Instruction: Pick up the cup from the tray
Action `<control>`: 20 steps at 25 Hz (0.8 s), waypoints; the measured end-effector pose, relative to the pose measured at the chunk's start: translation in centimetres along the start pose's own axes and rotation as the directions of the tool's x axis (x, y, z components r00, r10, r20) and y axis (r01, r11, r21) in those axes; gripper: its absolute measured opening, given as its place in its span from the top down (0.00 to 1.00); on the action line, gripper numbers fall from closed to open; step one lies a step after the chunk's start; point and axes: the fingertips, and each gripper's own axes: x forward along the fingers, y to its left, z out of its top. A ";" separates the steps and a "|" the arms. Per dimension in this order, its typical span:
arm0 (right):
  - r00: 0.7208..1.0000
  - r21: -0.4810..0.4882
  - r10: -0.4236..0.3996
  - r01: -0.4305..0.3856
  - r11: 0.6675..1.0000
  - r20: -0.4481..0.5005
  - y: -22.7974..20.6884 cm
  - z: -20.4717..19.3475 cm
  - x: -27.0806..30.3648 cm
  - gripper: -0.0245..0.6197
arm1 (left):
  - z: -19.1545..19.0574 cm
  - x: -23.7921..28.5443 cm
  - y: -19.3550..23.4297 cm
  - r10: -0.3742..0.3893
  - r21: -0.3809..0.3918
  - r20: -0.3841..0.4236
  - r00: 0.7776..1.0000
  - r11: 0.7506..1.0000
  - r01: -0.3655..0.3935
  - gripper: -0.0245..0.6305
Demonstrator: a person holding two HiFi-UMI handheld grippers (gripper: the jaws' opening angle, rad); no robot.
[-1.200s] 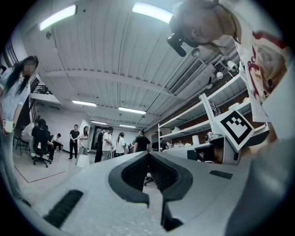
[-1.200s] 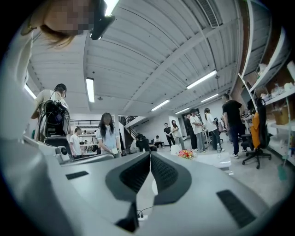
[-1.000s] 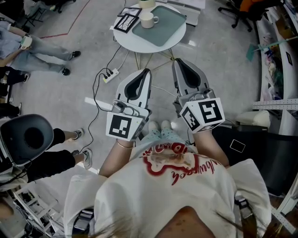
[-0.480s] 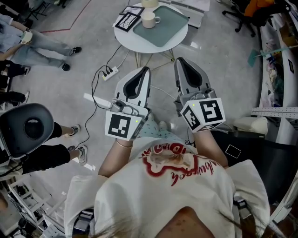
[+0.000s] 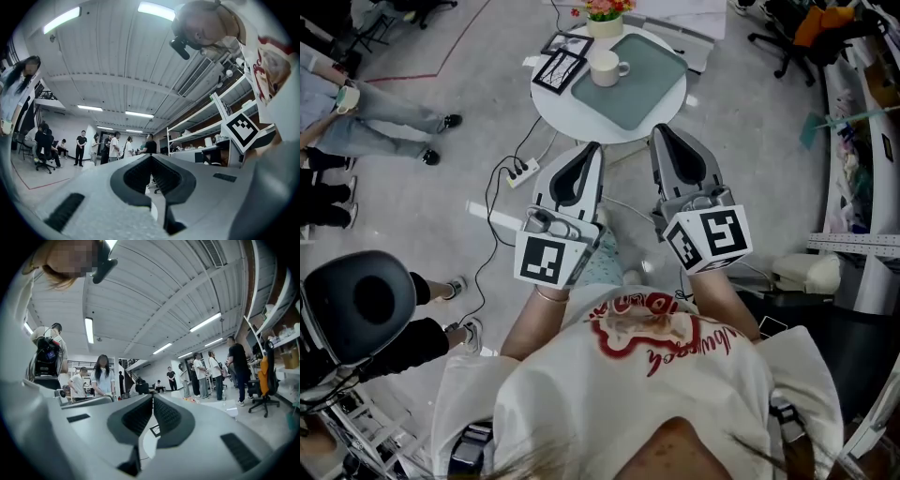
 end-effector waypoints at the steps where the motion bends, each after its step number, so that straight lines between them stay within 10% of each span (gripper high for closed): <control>1: 1.000 -0.001 -0.007 0.007 1.000 0.003 -0.4 0.1 1.4 0.92 | -0.1 1.0 1.1 -0.003 0.004 0.001 1.000 1.000 0.003 0.94; 20: 0.994 -0.044 -0.108 0.108 0.993 -0.003 -7.9 -0.1 16.7 0.92 | -1.5 13.9 12.7 -0.081 0.010 -0.010 0.997 0.997 0.081 0.94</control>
